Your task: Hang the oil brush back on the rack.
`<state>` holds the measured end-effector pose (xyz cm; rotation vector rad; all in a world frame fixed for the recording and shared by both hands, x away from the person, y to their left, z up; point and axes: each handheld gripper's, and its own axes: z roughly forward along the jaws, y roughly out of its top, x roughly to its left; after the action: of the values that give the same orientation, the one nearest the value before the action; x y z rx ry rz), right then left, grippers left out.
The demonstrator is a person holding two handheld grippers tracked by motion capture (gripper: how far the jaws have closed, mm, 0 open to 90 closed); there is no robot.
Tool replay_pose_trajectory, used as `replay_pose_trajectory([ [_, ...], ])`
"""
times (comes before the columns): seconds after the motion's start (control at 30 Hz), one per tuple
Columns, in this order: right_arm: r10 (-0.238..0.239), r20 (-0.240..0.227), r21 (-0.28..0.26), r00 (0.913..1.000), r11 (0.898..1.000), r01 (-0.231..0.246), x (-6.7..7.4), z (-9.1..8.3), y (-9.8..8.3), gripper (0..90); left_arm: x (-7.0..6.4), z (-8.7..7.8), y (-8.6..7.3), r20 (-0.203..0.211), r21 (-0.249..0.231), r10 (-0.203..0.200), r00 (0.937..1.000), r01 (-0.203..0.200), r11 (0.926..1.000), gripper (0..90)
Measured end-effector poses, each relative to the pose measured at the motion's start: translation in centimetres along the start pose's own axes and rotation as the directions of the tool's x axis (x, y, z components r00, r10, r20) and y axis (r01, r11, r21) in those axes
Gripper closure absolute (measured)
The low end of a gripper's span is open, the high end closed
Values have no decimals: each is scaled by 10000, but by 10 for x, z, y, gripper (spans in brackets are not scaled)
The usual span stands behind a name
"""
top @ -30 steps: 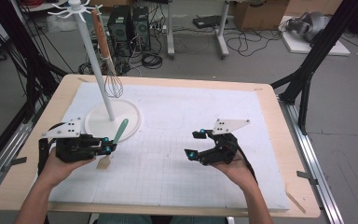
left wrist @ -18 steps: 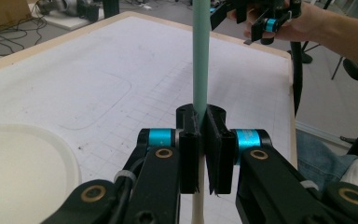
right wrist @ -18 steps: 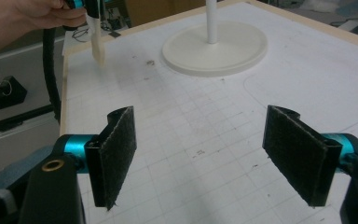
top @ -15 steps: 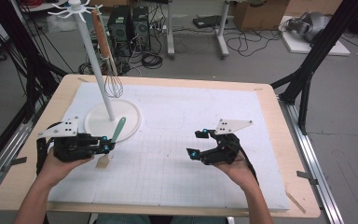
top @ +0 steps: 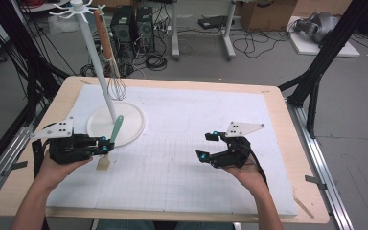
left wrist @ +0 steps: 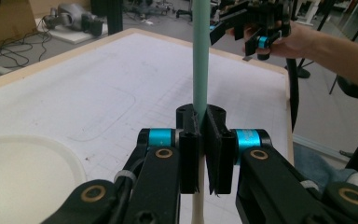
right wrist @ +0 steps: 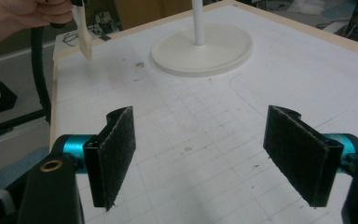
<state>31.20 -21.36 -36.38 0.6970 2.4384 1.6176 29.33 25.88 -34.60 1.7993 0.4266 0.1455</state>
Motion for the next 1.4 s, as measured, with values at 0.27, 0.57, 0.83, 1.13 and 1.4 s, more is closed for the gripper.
replay_pose_trajectory([
  [0.27, 81, 110, 60, 9999, 9999, -82, -4, -3, -5, 236, 5, -9, 5, -161, -404, -146, 9998, 139, 9991, 843],
  [0.57, 209, 59, 30, 9998, 9998, -209, -9, -2, -8, 233, 10, -21, 14, -270, -669, -268, 9993, 250, 9974, 843],
  [0.83, 105, 129, 0, 9999, 9999, -105, -6, -6, -9, 233, 17, -30, 25, -309, -1372, -360, 9989, 315, 9900, 843],
  [1.13, 90, 204, -131, 9998, 9999, -87, -4, -10, -7, 233, 24, -34, 45, -403, -1872, -283, 9988, 203, 9821, 843],
  [1.4, 32, 151, -89, 9999, 10000, -31, -3, -7, -6, 232, 28, -33, 60, -495, -2294, -259, 9984, 138, 9732, 843],
])
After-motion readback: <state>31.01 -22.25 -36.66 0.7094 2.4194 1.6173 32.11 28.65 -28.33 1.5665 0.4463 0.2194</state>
